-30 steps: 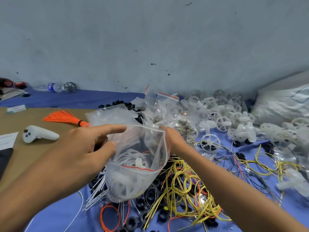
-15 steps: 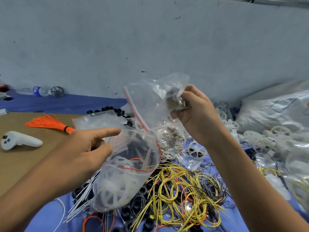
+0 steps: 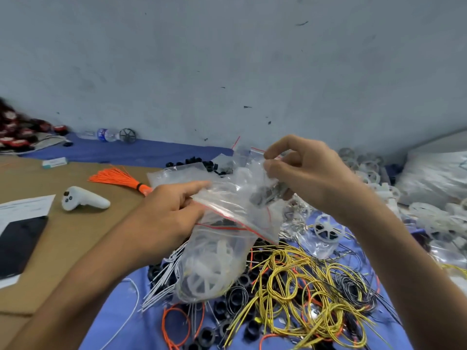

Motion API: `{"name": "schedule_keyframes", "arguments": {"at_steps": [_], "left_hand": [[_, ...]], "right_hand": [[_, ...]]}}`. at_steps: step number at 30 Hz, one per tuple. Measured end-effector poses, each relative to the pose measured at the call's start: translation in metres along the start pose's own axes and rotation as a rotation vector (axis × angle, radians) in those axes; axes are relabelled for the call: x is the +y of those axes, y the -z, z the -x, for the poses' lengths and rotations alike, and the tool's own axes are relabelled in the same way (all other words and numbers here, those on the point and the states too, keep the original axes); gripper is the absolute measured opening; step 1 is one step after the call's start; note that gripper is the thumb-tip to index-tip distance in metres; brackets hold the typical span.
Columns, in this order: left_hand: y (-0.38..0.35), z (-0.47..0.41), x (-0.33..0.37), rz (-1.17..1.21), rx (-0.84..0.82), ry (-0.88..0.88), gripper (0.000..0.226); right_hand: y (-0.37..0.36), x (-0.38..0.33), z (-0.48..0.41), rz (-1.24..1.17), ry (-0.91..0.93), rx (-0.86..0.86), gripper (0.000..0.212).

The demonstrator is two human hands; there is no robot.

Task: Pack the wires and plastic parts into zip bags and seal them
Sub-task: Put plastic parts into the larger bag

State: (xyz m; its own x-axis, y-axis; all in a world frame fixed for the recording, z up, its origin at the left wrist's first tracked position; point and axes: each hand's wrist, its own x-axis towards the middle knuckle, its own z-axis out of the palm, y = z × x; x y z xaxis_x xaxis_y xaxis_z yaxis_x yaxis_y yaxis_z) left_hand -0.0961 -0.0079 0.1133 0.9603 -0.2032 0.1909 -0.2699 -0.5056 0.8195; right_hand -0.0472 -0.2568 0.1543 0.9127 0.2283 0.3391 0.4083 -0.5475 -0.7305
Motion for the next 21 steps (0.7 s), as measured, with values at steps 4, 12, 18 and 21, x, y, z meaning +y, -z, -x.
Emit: {"name": "schedule_keyframes", "arguments": {"at_steps": [4, 12, 18, 21], "left_hand": [[-0.002, 0.002, -0.003, -0.022, -0.006, 0.005, 0.042], [-0.004, 0.003, 0.004, -0.057, -0.006, -0.033, 0.040], [0.006, 0.014, 0.008, -0.190, -0.076, -0.097, 0.024], [0.019, 0.024, 0.009, -0.249, -0.215, -0.104, 0.024]], "right_hand": [[-0.003, -0.007, 0.004, 0.233, 0.039, 0.132, 0.016], [-0.026, -0.016, 0.010, -0.354, 0.076, -0.210, 0.012], [-0.035, 0.007, -0.002, 0.591, 0.037, -0.331, 0.025], [-0.028, 0.007, -0.007, 0.439, -0.034, -0.282, 0.013]]}}
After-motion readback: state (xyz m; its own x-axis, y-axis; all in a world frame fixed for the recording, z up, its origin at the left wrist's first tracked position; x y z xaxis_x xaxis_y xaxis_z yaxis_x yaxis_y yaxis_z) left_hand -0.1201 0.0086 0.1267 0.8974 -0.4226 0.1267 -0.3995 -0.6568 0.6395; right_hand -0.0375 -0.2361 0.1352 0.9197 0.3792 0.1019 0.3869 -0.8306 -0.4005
